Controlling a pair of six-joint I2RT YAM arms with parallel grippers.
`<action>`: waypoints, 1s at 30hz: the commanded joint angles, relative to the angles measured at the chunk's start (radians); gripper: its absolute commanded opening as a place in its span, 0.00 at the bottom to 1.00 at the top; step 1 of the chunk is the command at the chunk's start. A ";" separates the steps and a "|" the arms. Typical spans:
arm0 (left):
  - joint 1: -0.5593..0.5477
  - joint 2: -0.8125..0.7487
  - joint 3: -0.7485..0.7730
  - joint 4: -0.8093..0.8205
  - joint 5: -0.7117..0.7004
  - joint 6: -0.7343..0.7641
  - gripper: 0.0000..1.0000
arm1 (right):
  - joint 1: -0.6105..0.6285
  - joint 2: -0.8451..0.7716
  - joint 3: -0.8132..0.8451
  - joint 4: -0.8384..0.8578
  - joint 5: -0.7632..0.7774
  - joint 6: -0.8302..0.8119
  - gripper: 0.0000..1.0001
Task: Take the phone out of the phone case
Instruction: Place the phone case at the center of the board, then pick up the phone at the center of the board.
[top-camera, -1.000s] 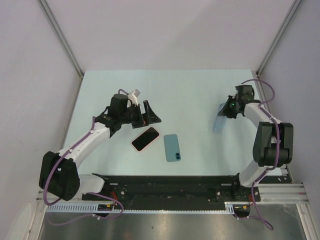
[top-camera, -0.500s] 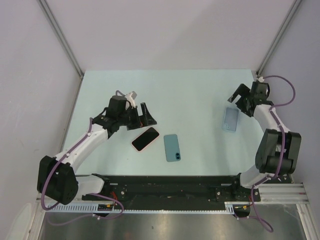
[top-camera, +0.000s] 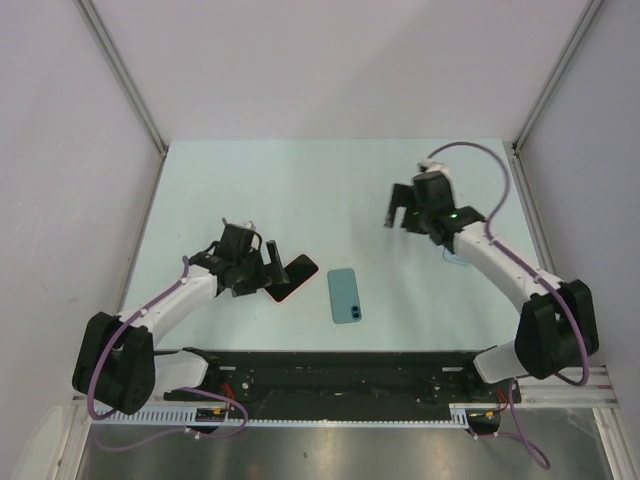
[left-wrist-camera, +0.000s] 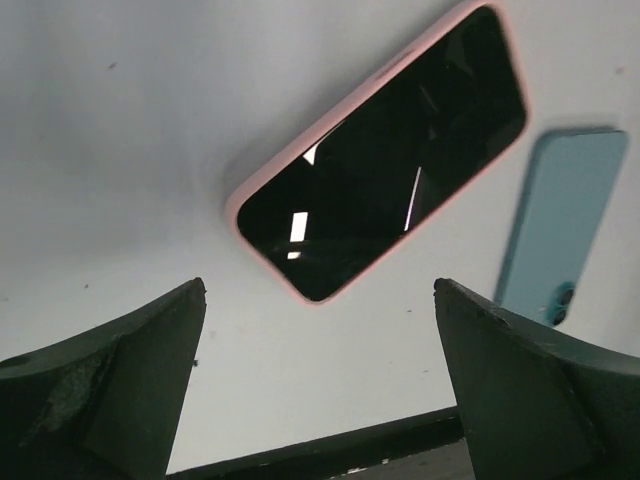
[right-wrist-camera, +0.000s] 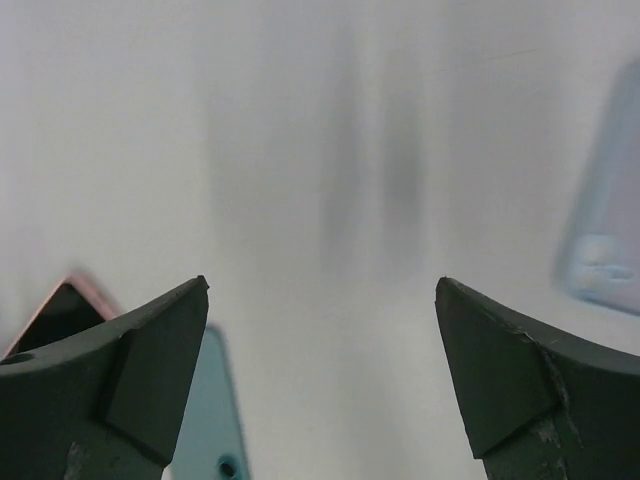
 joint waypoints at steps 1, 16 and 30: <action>0.007 -0.015 -0.018 -0.003 -0.096 -0.068 1.00 | 0.258 0.108 -0.010 0.095 -0.091 0.082 1.00; 0.193 0.061 0.066 0.012 0.040 -0.011 1.00 | 0.698 0.419 -0.010 0.306 -0.421 0.257 1.00; 0.182 0.227 0.011 0.190 0.279 -0.019 0.99 | 0.589 0.410 -0.011 0.141 -0.210 0.234 1.00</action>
